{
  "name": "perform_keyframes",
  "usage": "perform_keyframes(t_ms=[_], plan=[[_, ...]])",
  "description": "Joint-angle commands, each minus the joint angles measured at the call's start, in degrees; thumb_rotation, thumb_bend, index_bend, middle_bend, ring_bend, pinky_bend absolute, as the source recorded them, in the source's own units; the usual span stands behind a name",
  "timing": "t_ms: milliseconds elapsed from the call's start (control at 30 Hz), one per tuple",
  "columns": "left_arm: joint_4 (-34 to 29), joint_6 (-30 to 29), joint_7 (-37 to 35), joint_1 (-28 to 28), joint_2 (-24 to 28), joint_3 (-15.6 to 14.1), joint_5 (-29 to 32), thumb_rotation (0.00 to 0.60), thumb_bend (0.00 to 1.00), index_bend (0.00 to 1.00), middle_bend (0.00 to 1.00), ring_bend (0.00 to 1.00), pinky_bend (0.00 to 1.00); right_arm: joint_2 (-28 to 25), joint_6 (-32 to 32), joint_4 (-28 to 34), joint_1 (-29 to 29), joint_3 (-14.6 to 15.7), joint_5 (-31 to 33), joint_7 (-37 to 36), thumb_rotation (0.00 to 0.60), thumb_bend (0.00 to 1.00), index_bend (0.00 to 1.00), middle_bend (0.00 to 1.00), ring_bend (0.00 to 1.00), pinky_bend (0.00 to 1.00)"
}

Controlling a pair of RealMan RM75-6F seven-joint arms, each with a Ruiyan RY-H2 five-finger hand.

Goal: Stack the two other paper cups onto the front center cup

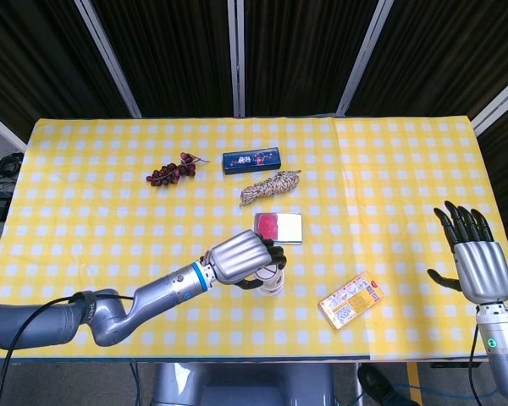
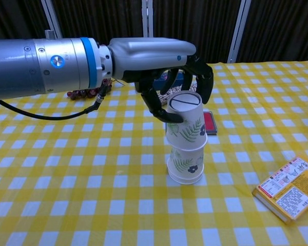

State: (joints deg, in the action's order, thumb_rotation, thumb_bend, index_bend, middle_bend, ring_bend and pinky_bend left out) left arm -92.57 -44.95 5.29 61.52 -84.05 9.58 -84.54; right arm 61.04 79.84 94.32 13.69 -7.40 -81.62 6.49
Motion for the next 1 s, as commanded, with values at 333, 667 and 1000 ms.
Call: perform_keyframes(t_ms=[333,667,1000], plan=[[4.75,1.36,0.88,1.30,-4.39,-1.22,0.78,0.600,0.31,0.45,0.37,0.39,0.53,-0.16,0.01,-0.06,-0.18,-0.18,-0.04,-0.43,0.600,0.00,0.00,0.00,0.00,0.00],[9.72,1.27,-0.36,1.18,-8.26,-3.28,-0.32,0.600,0.27,0.40,0.32,0.38,0.52,-0.20,0.00,0.10,-0.26,-0.19,-0.23,-0.42,0.600,0.00,0.00,0.00,0.00,0.00],[12.61,-2.75,-3.17,-0.15,-9.09,-3.22,-2.09,0.600,0.00,0.00,0.00,0.00,0.06,-0.19,-0.07,0.01,-0.32,-0.26,-0.15,-0.43,0.600,0.00,0.00,0.00,0.00,0.00]])
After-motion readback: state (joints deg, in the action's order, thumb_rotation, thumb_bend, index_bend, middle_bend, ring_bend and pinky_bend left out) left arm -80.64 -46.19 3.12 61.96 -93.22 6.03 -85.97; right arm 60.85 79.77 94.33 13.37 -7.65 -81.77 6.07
